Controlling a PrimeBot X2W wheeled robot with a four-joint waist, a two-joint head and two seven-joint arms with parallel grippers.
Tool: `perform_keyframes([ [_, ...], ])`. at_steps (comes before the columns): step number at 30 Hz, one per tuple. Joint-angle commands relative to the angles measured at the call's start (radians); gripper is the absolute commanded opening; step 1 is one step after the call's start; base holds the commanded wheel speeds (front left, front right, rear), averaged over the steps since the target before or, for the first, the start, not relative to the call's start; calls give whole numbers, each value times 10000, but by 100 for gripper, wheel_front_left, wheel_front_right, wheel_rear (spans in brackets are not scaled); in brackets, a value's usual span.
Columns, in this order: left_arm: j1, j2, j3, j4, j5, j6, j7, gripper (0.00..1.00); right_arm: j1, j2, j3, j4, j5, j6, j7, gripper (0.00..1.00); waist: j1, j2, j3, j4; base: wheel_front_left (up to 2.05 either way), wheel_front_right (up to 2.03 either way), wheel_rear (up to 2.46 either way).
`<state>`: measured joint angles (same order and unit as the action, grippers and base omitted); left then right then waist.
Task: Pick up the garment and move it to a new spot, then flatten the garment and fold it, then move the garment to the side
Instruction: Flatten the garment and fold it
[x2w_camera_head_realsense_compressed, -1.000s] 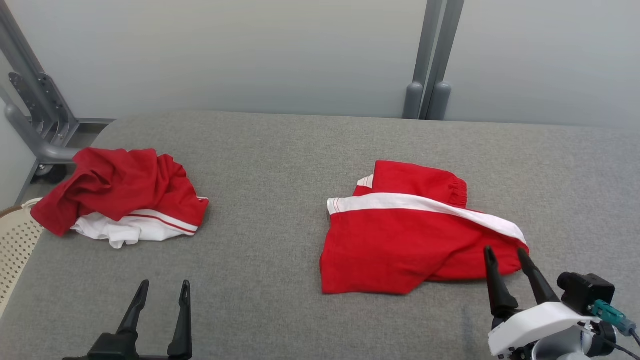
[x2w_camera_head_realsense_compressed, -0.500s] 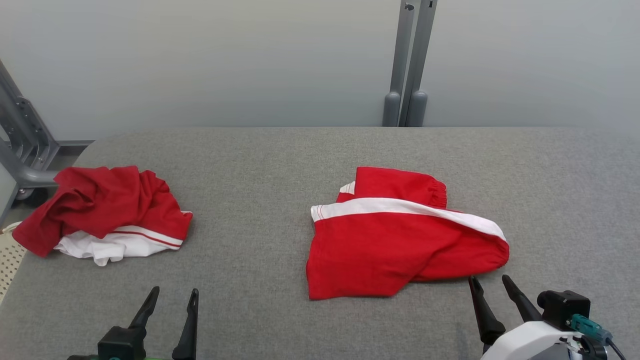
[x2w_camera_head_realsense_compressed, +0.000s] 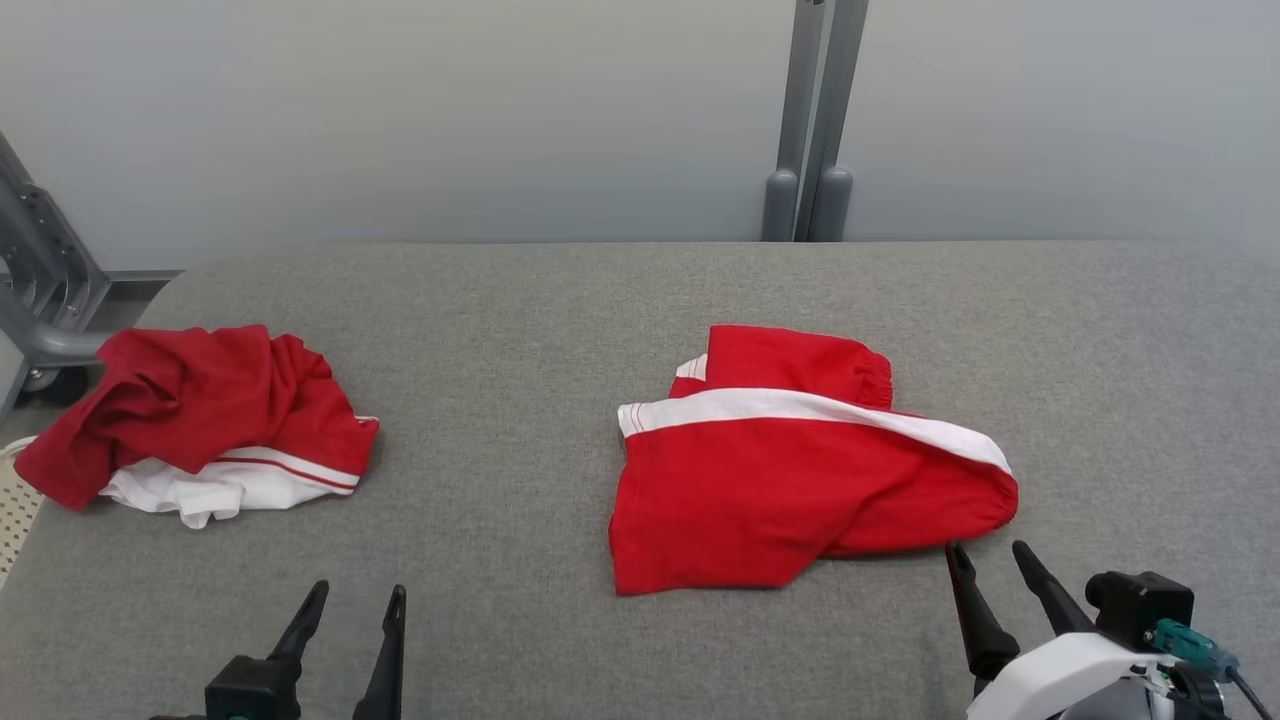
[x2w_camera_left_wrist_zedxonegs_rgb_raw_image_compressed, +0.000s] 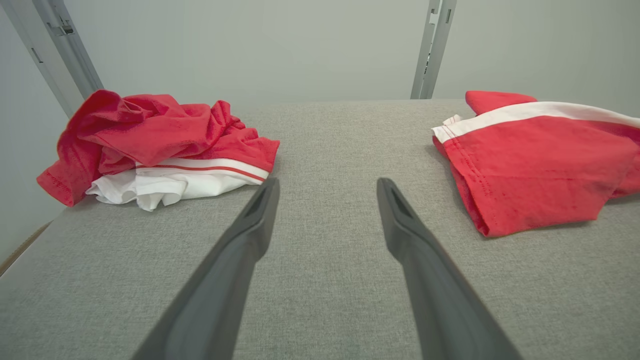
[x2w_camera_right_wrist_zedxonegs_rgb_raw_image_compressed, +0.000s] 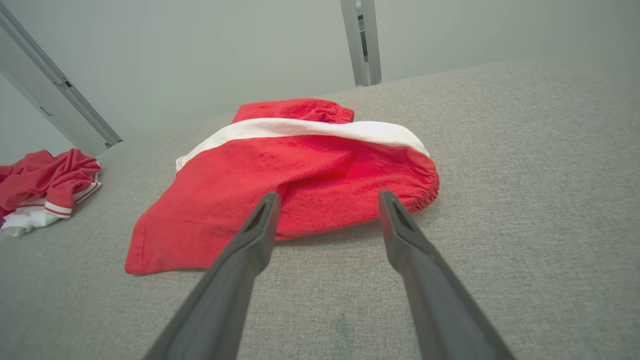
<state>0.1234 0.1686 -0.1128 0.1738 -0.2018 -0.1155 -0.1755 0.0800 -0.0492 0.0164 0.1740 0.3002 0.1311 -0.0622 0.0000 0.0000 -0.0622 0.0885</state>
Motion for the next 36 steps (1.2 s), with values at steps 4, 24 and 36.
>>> perform_keyframes([
  [4,-326,-64,-215,-118,-266,-52,277,100,-217,-24,-230,-176,181,-7,375,100,0,0,141,-24,0,0,0],
  [24,-5818,-804,-1467,2049,-2599,116,5432,100,-3562,-22,-1816,-1804,-1760,-3,6796,100,0,0,2812,-1082,0,0,0],
  [36,-7299,-1025,-1471,2814,-3398,580,7102,100,-4588,-20,-1714,-1701,-2092,-3,6762,100,0,0,3644,-1686,0,0,0],
])
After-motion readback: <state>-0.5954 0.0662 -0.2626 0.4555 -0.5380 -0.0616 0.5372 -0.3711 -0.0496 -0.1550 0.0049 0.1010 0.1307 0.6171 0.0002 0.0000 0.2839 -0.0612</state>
